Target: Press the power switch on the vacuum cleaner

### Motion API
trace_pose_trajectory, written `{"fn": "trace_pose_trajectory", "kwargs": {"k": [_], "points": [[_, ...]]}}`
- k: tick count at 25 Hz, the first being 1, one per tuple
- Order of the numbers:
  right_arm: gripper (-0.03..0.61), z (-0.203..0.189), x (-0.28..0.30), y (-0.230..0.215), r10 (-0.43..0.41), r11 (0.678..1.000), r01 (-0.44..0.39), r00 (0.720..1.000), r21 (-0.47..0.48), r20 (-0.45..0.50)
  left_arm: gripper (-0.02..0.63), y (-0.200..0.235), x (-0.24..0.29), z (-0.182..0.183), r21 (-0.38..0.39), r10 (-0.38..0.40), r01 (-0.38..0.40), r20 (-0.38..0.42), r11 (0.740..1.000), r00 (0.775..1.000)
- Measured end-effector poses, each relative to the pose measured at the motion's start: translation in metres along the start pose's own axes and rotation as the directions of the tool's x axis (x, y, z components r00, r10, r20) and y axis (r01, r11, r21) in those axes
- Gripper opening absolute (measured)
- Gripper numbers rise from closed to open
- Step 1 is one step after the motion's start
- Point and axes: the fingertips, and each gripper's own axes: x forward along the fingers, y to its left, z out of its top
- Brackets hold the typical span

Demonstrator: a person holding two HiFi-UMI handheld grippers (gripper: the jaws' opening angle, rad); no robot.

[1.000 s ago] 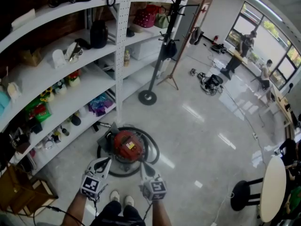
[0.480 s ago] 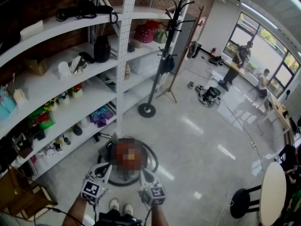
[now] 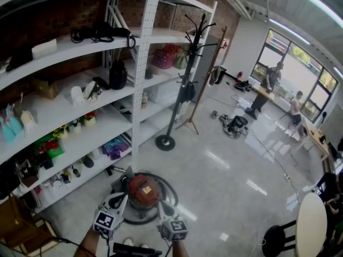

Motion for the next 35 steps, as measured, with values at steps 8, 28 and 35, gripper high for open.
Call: {"fn": "trace_pose_trajectory", "kwargs": {"k": [8, 28, 35], "points": [[0.014, 0.011, -0.016, -0.007, -0.017, 1.0, 0.017, 0.999, -0.004, 0.032, 0.008, -0.006, -0.005, 0.018, 0.023, 0.005, -0.006, 0.036, 1.0, 0.999], [0.014, 0.035, -0.036, 0.001, -0.029, 0.998, 0.033, 0.997, -0.049, 0.073, 0.008, 0.001, -0.021, 0.044, -0.002, 0.06, -0.06, 0.086, 0.998, 0.994], [0.014, 0.034, -0.031, 0.005, -0.021, 0.998, 0.024, 0.998, -0.051, 0.065, 0.008, 0.006, -0.019, 0.043, -0.005, 0.061, -0.061, 0.091, 0.998, 0.994]]}}
